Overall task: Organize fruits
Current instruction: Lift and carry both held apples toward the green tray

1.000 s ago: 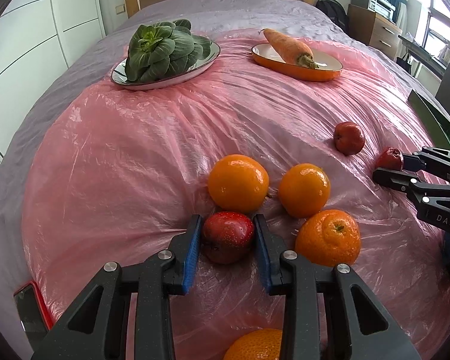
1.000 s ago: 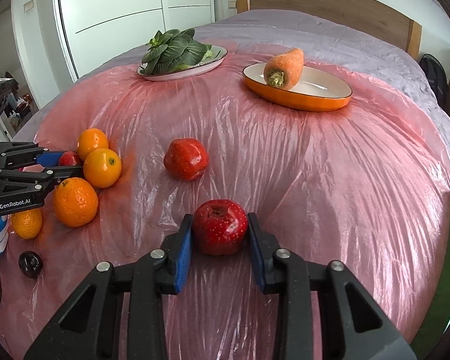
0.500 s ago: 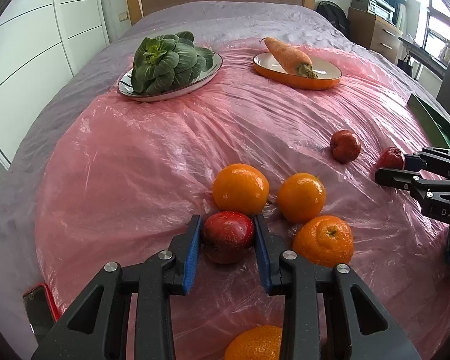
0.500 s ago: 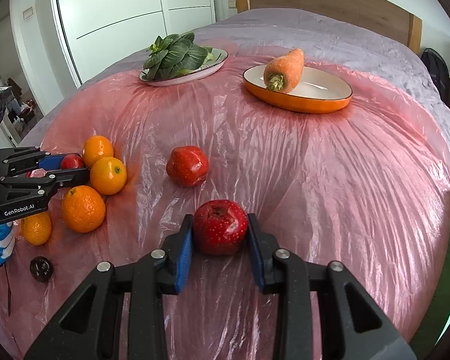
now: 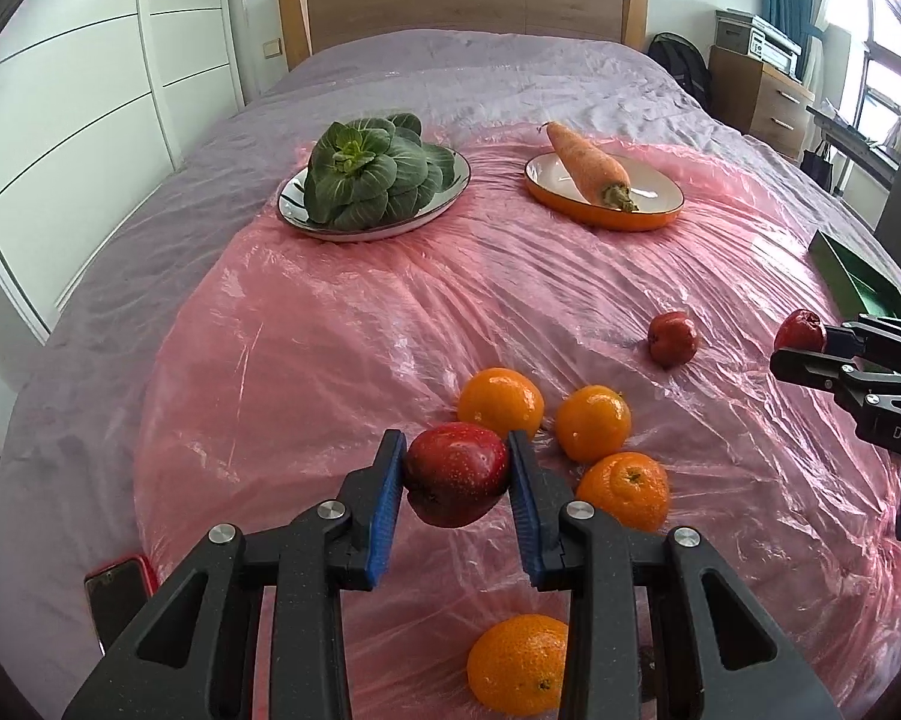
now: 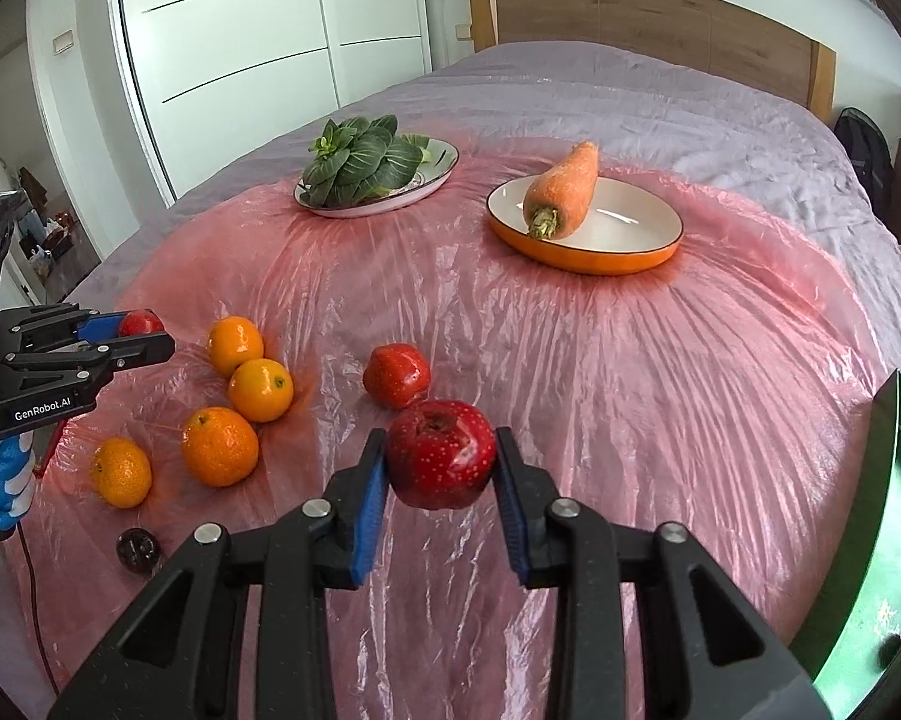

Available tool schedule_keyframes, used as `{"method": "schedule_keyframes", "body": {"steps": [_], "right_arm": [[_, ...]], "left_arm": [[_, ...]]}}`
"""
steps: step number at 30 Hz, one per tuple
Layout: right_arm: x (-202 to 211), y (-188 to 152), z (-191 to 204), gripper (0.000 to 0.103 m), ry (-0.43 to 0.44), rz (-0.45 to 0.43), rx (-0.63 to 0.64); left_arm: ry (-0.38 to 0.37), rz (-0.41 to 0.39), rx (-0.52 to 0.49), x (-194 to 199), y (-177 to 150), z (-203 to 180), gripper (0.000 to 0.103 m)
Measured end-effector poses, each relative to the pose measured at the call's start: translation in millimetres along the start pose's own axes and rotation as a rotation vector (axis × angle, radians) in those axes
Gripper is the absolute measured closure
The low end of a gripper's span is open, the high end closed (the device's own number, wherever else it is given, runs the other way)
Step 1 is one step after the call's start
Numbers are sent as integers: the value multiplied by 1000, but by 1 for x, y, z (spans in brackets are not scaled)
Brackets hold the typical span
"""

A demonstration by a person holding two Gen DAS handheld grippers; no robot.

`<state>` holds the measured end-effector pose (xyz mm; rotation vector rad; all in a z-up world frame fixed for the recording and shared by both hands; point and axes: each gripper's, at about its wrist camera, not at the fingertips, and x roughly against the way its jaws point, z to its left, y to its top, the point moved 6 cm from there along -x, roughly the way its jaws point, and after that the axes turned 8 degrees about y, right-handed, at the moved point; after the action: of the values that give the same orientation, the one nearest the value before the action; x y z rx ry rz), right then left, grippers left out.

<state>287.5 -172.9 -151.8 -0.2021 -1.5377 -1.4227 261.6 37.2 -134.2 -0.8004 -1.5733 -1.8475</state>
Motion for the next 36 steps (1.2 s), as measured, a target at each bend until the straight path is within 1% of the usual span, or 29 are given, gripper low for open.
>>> {"method": "schedule_keyframes", "body": {"steps": [8, 10, 17, 25, 32, 36], "right_arm": [[24, -17, 8, 43, -4, 4, -18], [31, -24, 11, 43, -5, 6, -23], [53, -54, 20, 43, -2, 29, -46], [83, -93, 32, 43, -30, 57, -17], [114, -131, 24, 43, -54, 71, -50], [135, -149, 15, 43, -80, 73, -67]], "left_arm": [[-25, -10, 18, 30, -6, -10, 74], [-31, -8, 8, 38, -11, -16, 74], [-64, 17, -20, 60, -28, -42, 74], [-88, 50, -46, 87, -49, -72, 74], [-103, 81, -67, 110, -63, -99, 74], [-125, 99, -85, 123, -70, -121, 74]]}}
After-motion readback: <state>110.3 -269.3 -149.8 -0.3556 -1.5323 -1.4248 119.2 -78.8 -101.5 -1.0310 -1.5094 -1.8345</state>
